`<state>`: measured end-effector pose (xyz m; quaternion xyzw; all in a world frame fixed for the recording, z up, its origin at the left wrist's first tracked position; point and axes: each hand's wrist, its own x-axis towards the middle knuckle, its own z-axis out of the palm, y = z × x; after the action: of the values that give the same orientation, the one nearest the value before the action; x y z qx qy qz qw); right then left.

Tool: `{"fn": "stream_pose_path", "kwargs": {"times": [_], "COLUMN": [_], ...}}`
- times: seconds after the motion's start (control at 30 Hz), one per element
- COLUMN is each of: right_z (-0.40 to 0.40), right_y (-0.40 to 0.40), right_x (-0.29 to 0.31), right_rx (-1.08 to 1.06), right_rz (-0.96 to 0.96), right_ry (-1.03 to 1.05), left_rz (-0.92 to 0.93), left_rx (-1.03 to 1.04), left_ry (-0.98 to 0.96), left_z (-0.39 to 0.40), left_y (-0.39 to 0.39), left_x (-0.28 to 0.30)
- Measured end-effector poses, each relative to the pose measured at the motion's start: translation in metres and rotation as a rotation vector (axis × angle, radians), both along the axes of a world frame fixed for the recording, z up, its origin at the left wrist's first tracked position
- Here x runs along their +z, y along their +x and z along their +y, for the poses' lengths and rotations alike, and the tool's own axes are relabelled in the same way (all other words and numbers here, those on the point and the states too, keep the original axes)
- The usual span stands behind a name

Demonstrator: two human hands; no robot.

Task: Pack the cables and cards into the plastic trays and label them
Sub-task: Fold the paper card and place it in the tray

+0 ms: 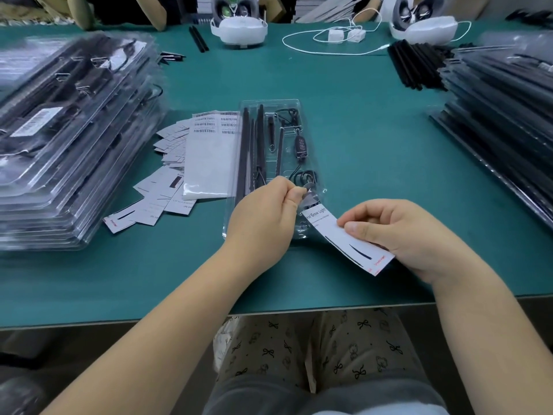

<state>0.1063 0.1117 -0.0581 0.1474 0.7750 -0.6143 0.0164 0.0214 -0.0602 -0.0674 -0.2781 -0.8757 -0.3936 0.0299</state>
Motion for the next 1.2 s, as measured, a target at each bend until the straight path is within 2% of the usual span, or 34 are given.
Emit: {"fn": "stream_pose_path", "kwargs": {"times": [0.53,0.8,0.93,1.03,1.1,1.2], "right_z": [0.006,-0.014,-0.028,-0.029,-0.031,-0.034], "right_y": [-0.010,-0.045,-0.051,-0.044,-0.032,-0.006], "right_x": [-0.001,-0.007,-0.011,-0.012,-0.015,-0.014], "right_rx": [-0.029,-0.312,-0.345,-0.312,-0.262,-0.063], "right_rz": [0.018,0.115,0.204,0.180,0.171,0.339], "right_ry": [0.018,-0.001,0.196,0.212,0.385,0.659], "left_rz": [-0.023,-0.016,0.001,-0.006,-0.004,-0.008], "left_rx": [0.008,-0.003,0.023,0.021,0.022,0.021], "left_ry": [0.030,0.068,0.129,0.127,0.115,0.119], "left_z": [-0.001,-0.002,-0.003,-0.002,-0.002,-0.001], "left_y": [0.001,0.001,0.003,0.002,0.000,0.000], "left_x": [0.000,-0.002,-0.004,-0.003,-0.004,-0.004]}}
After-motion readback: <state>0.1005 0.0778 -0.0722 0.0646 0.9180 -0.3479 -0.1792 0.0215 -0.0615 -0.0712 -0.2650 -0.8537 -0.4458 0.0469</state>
